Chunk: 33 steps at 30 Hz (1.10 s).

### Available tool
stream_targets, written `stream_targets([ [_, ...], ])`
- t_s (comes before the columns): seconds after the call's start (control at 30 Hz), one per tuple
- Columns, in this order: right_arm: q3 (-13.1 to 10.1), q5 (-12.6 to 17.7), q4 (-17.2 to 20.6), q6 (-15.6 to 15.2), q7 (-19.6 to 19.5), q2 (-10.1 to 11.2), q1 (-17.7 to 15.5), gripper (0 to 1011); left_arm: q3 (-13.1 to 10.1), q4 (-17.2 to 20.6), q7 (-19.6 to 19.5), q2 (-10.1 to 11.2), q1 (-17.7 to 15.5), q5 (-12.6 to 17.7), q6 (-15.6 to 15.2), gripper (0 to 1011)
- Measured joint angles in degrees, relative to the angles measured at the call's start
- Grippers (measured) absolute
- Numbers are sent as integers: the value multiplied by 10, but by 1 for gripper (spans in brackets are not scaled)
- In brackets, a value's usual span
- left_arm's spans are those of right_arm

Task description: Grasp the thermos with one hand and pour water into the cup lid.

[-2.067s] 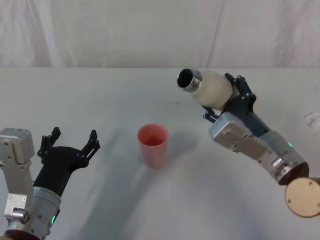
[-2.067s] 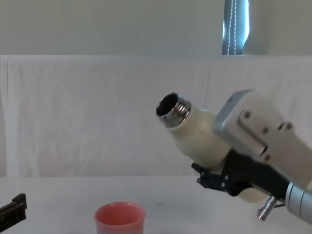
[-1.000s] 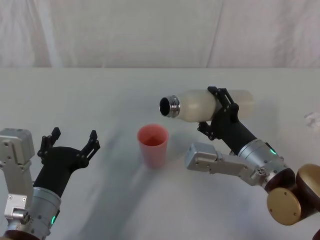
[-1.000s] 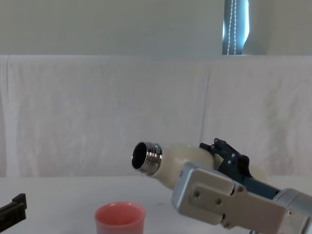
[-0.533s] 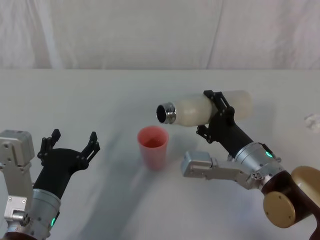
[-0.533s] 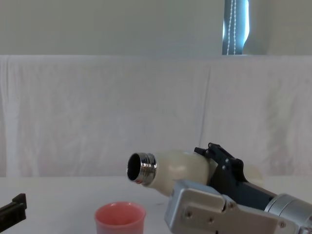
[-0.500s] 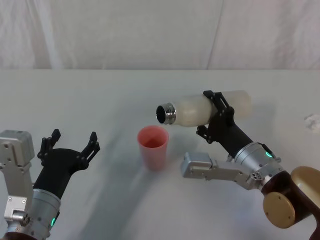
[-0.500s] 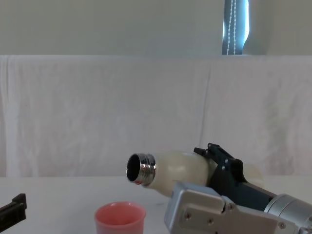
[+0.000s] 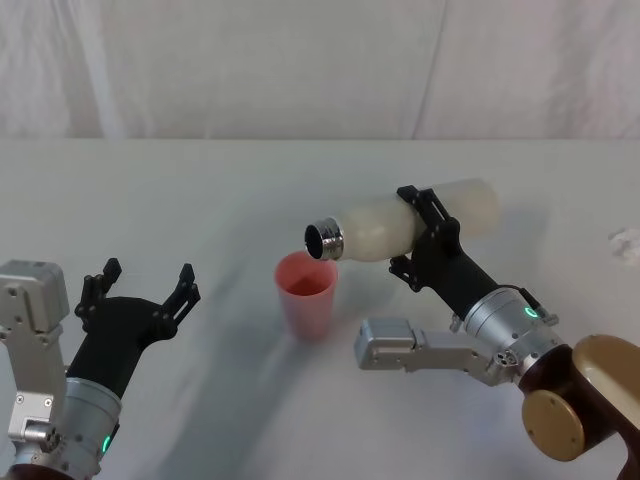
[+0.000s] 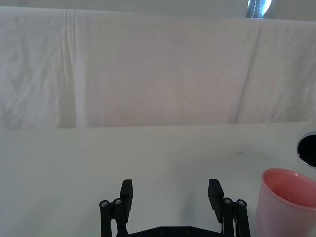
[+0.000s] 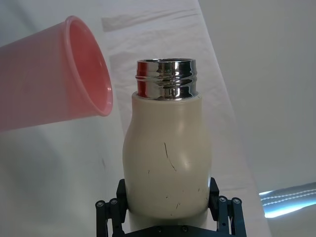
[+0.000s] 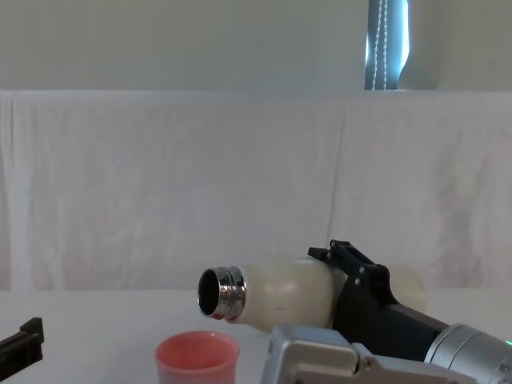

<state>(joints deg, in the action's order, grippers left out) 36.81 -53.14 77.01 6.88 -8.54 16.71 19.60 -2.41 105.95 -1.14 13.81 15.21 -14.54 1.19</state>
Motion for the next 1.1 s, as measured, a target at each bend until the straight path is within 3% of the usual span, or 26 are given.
stream_targets([
  [1.1,21,-22,-43,12,-24,9,39,959,0,0,0,0,0,0,0,1001],
])
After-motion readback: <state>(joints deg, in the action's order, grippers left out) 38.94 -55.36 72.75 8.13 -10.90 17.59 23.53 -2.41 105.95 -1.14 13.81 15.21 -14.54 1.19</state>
